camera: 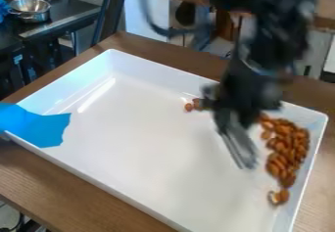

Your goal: Sweep into pile

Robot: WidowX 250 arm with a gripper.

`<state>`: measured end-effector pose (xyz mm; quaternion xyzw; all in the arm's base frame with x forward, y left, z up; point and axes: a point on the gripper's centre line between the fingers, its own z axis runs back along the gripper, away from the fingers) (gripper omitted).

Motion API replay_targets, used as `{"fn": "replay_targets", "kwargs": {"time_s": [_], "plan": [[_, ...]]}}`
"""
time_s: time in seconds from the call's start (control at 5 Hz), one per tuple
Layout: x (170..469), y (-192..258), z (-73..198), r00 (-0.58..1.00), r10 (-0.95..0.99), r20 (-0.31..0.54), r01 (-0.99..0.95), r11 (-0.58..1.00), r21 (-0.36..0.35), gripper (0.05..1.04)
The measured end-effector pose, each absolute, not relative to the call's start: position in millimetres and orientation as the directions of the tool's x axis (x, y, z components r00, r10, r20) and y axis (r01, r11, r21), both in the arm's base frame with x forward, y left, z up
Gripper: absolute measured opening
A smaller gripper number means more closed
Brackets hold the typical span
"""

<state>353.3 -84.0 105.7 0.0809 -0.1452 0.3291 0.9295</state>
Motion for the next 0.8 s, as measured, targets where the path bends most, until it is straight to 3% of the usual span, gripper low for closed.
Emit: {"fn": "replay_targets", "kwargs": {"time_s": [0.2, 0.4, 0.6, 0.8], "plan": [[339, -21, 138, 0.764, 0.554, 0.331, -0.583, 0.813, -0.015, 0.367], [338, 15, 134, 0.824, 0.452, 0.341, -0.483, 0.876, 0.005, 0.367], [343, 52, 109, 0.881, 0.282, 0.380, -0.362, 0.919, 0.157, 0.367], [352, 64, 96, 0.895, 0.135, 0.426, -0.250, 0.941, 0.227, 0.367]]}}
